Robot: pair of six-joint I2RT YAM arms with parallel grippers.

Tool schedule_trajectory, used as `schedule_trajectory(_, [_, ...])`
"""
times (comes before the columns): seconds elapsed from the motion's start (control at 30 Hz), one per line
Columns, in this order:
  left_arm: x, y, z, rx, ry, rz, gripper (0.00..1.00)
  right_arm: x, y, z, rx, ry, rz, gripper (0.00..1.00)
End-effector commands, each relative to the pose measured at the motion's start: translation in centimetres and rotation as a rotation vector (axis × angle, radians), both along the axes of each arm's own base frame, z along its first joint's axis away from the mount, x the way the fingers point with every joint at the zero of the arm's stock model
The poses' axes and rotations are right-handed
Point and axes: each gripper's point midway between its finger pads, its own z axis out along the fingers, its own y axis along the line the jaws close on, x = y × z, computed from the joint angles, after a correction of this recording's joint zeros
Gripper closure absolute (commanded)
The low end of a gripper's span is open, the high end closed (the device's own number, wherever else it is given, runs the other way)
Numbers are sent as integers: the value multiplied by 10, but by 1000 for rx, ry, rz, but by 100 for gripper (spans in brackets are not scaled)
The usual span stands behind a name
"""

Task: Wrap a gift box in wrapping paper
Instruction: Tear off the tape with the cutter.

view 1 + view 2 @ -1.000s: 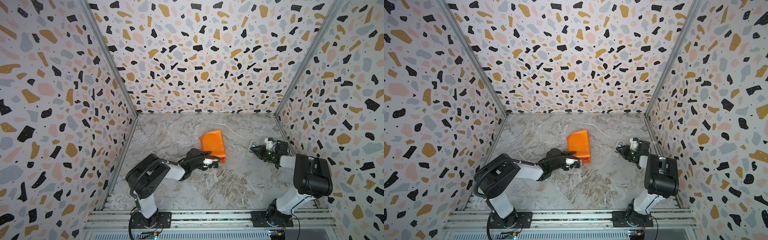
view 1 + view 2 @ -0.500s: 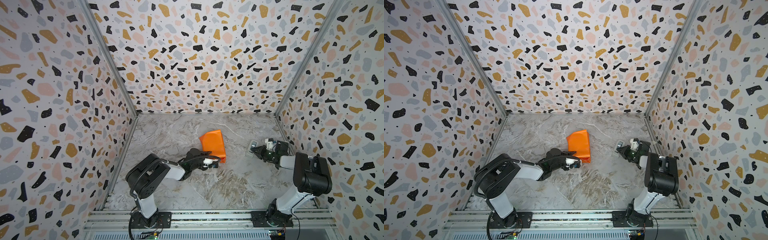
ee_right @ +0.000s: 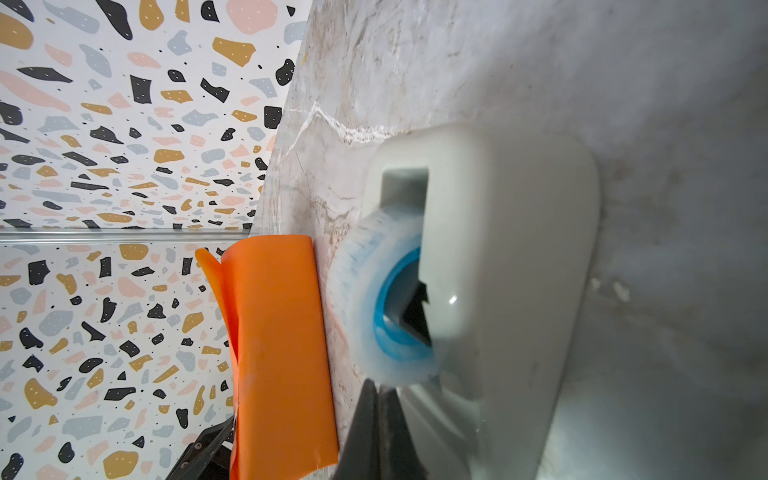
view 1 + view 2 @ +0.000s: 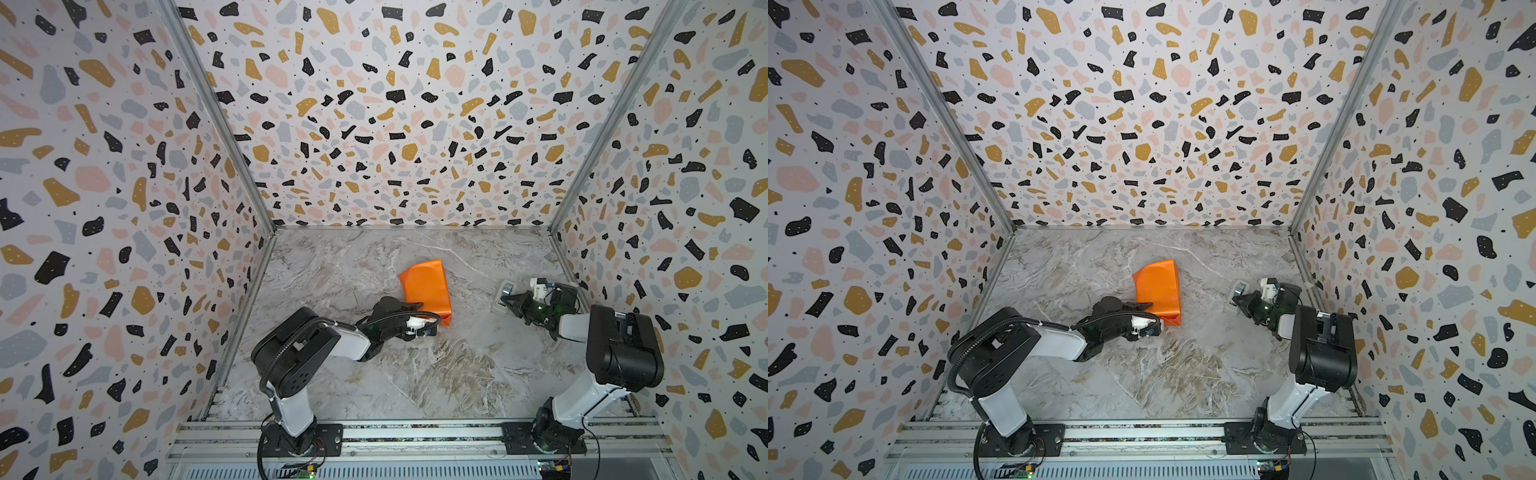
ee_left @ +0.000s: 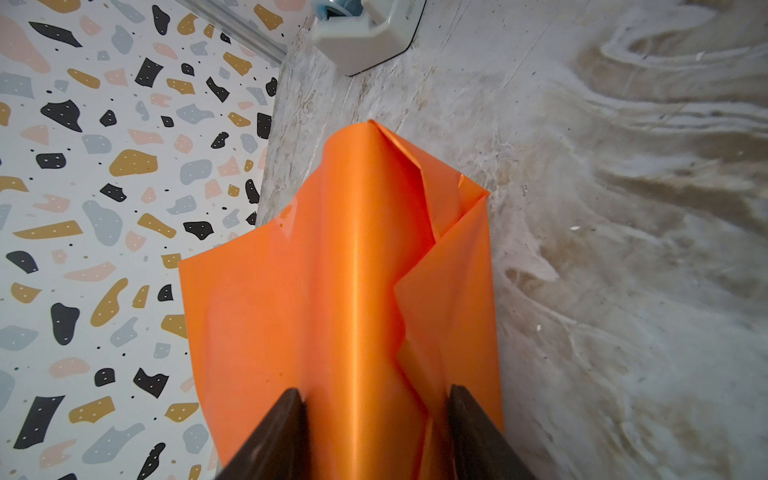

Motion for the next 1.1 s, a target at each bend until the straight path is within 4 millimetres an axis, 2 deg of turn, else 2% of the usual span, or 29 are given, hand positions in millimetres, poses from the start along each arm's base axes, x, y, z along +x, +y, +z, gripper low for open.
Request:
schedule_trajectory(0.0, [-6, 9, -30, 63, 95, 14, 46, -7, 14, 13, 72, -27, 58, 100])
schedule_trajectory(0.23, [-6, 9, -30, 62, 97, 15, 46, -10, 17, 31, 112, -76, 58, 100])
schedule_trajectory(0.7, [-6, 9, -31, 66, 97, 16, 46, -18, 22, 43, 161, -100, 64, 100])
schedule_trajectory(1.07, [-5, 9, -30, 65, 97, 19, 46, -33, 26, 40, 162, -71, 66, 100])
